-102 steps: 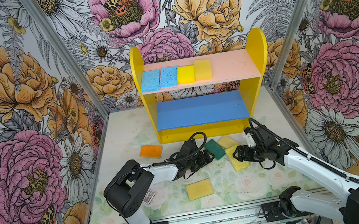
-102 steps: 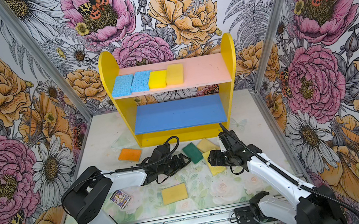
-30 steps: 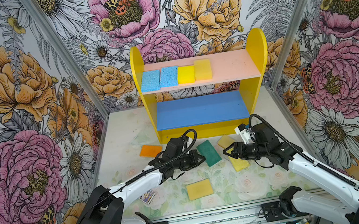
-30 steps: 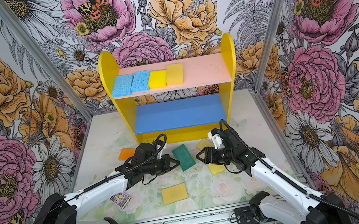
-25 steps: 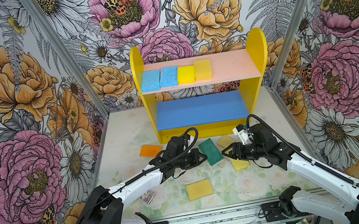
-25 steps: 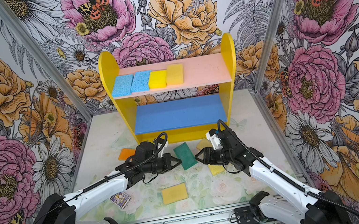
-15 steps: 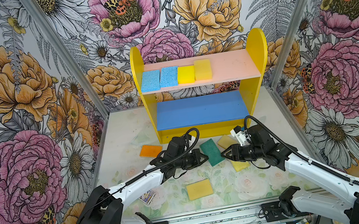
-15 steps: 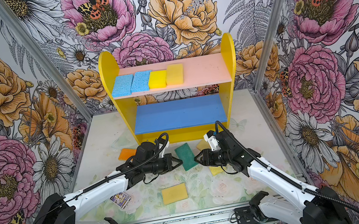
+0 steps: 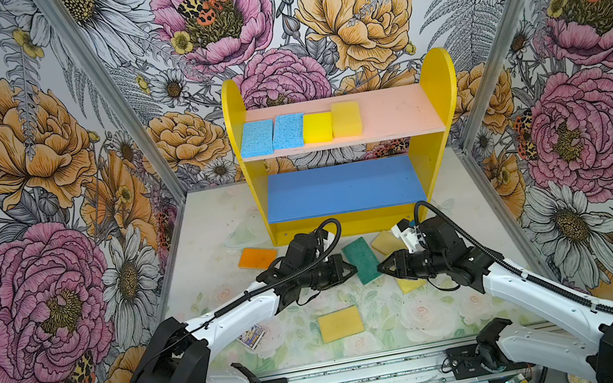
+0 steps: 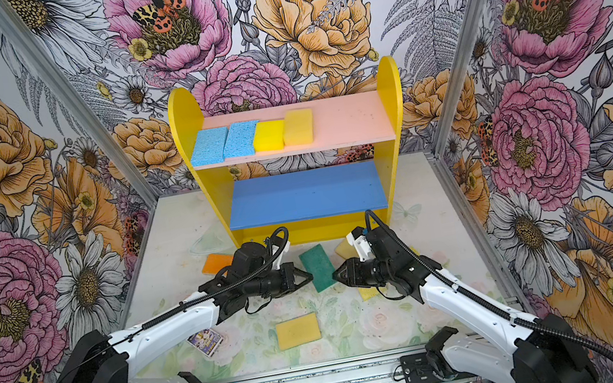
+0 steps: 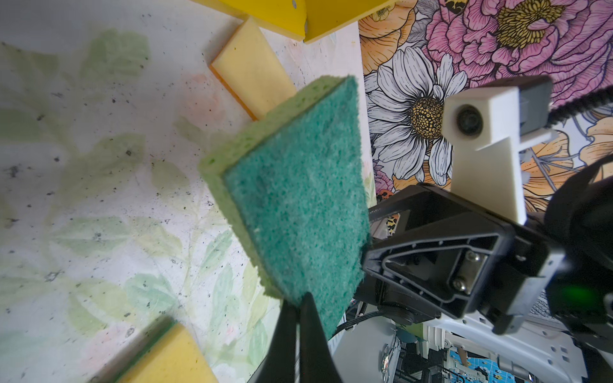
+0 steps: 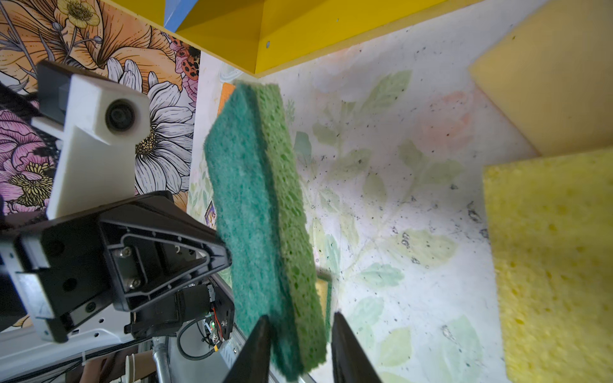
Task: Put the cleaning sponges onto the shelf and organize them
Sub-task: 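Grasp the green sponge with the right gripper while the left gripper holds it, then lift the green sponge to the pink shelf with the right gripper while the left withdraws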
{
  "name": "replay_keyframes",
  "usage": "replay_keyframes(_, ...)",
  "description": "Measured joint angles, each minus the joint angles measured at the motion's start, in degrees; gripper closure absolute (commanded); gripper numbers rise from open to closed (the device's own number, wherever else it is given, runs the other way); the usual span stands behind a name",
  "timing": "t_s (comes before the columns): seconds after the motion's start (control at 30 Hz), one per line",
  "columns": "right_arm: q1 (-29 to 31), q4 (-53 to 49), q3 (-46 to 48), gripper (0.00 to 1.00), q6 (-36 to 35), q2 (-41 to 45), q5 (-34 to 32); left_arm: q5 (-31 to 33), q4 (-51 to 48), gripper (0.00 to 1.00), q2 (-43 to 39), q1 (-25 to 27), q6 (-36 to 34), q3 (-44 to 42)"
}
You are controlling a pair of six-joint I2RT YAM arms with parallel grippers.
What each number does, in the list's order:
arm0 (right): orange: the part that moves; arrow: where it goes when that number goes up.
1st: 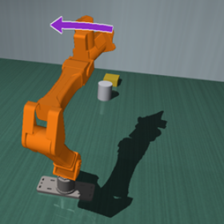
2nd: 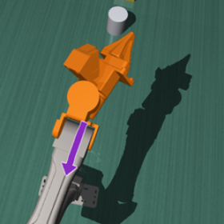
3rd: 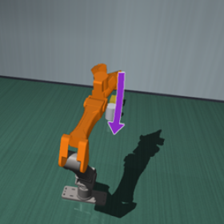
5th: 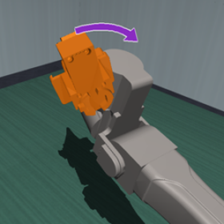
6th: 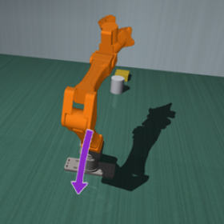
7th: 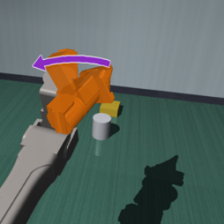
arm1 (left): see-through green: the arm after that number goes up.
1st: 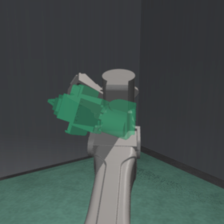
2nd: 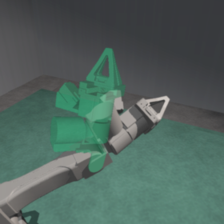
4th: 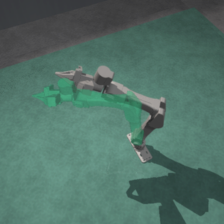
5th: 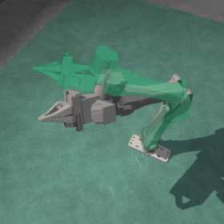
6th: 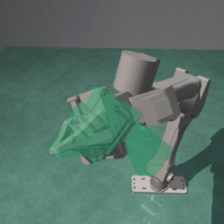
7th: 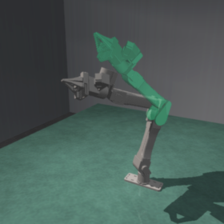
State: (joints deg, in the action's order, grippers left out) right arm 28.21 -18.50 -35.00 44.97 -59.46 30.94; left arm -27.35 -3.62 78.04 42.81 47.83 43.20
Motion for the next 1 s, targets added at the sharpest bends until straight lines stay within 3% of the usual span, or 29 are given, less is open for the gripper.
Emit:
replay_keyframes(0.33,0.7,0.9,0.2,0.97,0.9,0.0,-0.4,0.0,-0.1,0.97,0.0,0.1,0.0,0.0)
replay_keyframes(0.53,0.7,1.2,0.4,1.0,1.1,0.2,-0.5,0.0,0.0,0.89,0.0,0.1,0.2,0.0)
replay_keyframes(0.7,0.8,1.2,0.4,1.0,1.1,0.2,-0.5,-0.2,0.0,0.61,-0.3,-0.3,0.4,0.0)
replay_keyframes(1.0,0.9,1.2,0.4,1.0,1.2,0.2,-0.7,-0.4,0.9,0.22,-4.3,-2.6,1.5,-1.8)
